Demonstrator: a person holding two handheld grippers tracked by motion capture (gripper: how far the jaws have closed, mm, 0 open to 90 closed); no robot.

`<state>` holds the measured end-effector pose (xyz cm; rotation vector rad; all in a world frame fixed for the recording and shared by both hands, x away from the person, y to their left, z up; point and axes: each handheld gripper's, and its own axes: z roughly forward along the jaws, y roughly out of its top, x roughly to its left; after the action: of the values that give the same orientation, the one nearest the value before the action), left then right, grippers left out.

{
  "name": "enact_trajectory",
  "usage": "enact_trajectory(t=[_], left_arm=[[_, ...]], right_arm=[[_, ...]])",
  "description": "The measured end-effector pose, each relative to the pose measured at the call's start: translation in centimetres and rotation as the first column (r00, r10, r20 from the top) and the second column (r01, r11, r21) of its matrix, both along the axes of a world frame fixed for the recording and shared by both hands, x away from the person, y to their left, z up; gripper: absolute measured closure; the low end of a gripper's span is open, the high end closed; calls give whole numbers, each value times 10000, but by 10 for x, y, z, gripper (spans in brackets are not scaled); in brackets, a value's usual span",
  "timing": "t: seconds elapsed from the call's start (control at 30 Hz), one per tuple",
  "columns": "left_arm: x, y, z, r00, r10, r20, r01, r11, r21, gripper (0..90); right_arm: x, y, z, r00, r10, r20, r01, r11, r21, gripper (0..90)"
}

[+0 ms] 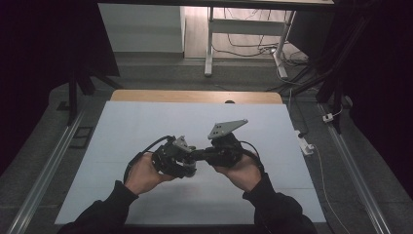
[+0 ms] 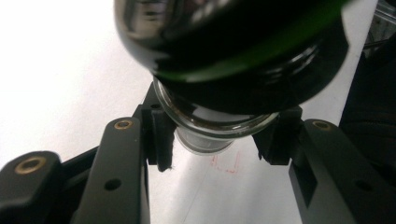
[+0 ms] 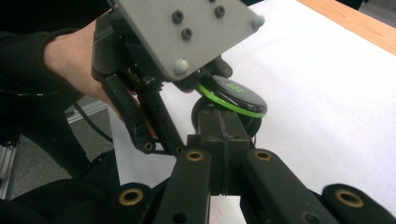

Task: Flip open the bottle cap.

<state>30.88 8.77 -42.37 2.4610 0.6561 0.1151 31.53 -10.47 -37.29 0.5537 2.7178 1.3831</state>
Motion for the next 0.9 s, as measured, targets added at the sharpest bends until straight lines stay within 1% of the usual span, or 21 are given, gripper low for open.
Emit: enact_trajectory(t=[0.07, 0.23, 0.43, 0.53, 0.57, 0.63, 0.8, 0.9], left_arm=[[0, -1, 0, 10000, -15, 37, 15, 10000, 56, 536], [-1, -1, 0, 10000, -45, 31, 45, 10000, 28, 536], [-2, -3, -1, 9998, -171, 90, 170, 9998, 120, 536], [-3, -4, -1, 9997, -226, 108, 225, 9997, 81, 536], [-3, -4, -1, 9996, -254, 134, 252, 9996, 143, 536], [-4, -5, -1, 9995, -263, 150, 261, 9996, 133, 536], [-4, -4, -1, 9996, -246, 166, 246, 9997, 7, 536], [-4, -3, 0, 9995, -247, 186, 247, 9997, 33, 536]], right_arm=[[1, 0, 1, 10000, 22, -33, -22, 10000, 16, 898], [4, 1, 2, 10000, -87, 38, 86, 10000, 18, 899], [10, 3, 4, 9998, -203, 72, 202, 9998, 78, 898], [13, 4, 4, 9995, -296, 96, 295, 9995, 88, 898], [15, 3, 4, 9995, -311, 115, 310, 9995, 95, 899], [17, 3, 3, 9990, -449, 37, 449, 9989, 122, 899], [25, 1, -1, 9981, -594, -188, 597, 9980, 191, 898], [26, 1, -2, 9978, -625, -211, 629, 9978, 187, 898]])
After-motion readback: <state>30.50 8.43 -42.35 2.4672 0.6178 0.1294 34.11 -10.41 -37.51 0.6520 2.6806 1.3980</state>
